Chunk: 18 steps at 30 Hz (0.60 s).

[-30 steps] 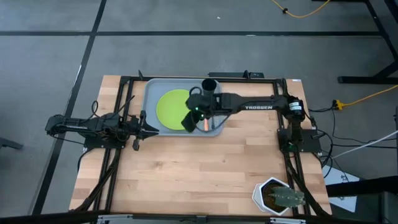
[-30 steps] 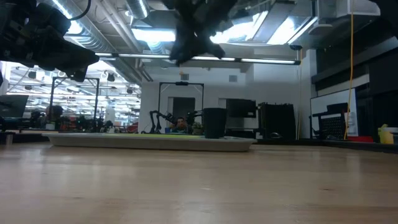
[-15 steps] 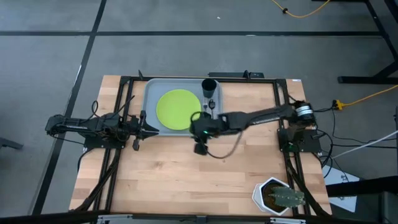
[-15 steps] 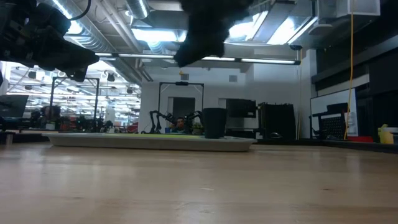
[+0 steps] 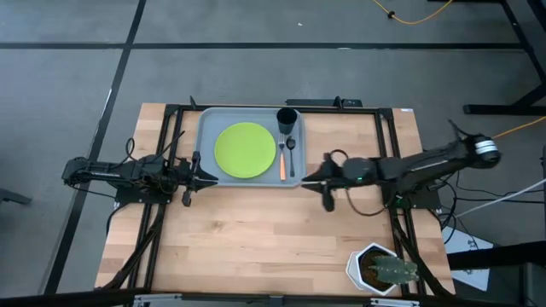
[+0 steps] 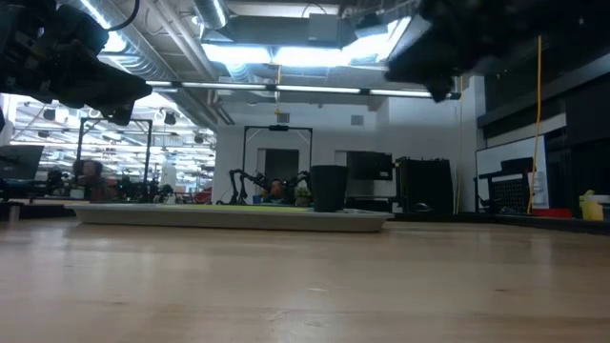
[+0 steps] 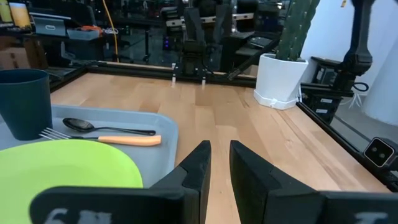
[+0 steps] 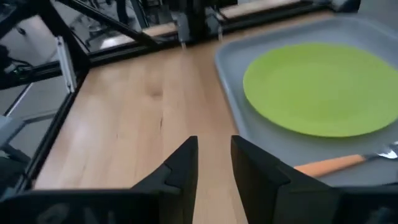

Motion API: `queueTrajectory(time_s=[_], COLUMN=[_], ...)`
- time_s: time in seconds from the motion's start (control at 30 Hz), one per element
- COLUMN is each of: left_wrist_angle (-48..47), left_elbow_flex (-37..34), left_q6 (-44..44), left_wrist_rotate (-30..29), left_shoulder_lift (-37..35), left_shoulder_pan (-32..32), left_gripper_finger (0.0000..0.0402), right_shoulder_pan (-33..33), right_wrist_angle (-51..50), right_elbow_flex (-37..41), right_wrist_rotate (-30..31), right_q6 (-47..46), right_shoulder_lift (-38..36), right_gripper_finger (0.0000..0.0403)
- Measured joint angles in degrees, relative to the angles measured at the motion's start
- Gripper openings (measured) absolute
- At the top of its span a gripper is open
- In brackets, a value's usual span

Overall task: Pick and place plate/cup/fork/spoon on tray
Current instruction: Return to Home Position

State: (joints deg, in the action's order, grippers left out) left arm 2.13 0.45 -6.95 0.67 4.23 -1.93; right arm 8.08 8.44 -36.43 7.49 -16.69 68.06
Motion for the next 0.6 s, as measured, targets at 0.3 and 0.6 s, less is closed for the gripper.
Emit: queueTrajectory(time_s=[0.3,0.6], left_wrist_angle=[0.0,0.0], left_elbow_flex=[0.0,0.0], left_q6=[0.0,0.0], left_wrist_rotate=[0.0,0.0], left_shoulder_lift=[0.0,0.0], left_shoulder_pan=[0.0,0.0], left_gripper_finger=[0.0053,0.0053], right_shoulder_pan=[0.7,2.2], right_wrist_angle=[15.9,22.0], right_elbow_flex=[18.8,32.1], right_wrist_rotate=[0.0,-0.1], right_q6=[13.1,10.8], right_shoulder_lift=[-18.2,-31.7], right_gripper_finger=[0.0100,0.0100])
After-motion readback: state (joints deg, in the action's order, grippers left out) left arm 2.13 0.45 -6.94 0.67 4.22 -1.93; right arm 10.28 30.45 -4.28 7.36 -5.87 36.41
